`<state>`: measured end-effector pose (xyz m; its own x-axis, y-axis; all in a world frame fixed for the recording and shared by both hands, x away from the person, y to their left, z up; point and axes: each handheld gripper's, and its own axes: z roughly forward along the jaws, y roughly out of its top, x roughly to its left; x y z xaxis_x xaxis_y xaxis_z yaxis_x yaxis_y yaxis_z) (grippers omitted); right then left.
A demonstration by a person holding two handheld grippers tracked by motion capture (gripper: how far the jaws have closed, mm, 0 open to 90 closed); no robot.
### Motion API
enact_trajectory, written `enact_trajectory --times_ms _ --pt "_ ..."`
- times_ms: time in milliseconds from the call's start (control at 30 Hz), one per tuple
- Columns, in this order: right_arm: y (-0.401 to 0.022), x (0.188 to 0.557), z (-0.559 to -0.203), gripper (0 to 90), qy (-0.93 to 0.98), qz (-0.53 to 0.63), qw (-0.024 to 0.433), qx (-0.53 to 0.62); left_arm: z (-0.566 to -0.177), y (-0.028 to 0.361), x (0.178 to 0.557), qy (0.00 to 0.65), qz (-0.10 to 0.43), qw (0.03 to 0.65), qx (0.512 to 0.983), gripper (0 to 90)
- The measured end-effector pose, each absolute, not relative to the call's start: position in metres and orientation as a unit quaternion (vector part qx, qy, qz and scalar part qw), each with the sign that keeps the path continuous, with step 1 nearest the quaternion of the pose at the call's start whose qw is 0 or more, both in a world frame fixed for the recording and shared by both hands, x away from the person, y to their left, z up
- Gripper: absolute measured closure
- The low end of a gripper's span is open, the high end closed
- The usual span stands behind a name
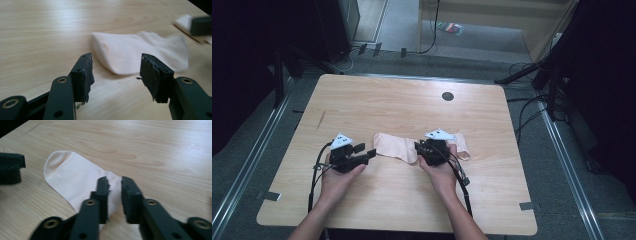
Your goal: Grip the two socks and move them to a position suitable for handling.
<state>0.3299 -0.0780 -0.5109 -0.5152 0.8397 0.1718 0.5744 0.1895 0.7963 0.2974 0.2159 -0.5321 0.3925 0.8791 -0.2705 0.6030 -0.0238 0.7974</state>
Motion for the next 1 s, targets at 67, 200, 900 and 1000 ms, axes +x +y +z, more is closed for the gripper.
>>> enact_trajectory --times_ms 67,200,900,1000 --pt "-0.08 0.33 -0.512 63.4 0.755 0.431 0.151 0.471 -0.534 0.218 0.308 0.554 0.145 0.459 0.679 45.5" --pt "-0.08 0.328 -0.517 50.4 0.75 0.414 0.159 0.491 -0.533 0.206 0.32 0.554 0.15 0.451 0.683 46.4" --pt "-0.093 0.329 -0.518 89.2 0.759 0.391 0.182 0.488 -0.532 0.185 0.309 0.541 0.085 0.434 0.715 90.0" --pt "-0.099 0.327 -0.514 89.2 0.76 0.386 0.191 0.486 -0.534 0.175 0.3 0.54 0.088 0.435 0.715 90.0"
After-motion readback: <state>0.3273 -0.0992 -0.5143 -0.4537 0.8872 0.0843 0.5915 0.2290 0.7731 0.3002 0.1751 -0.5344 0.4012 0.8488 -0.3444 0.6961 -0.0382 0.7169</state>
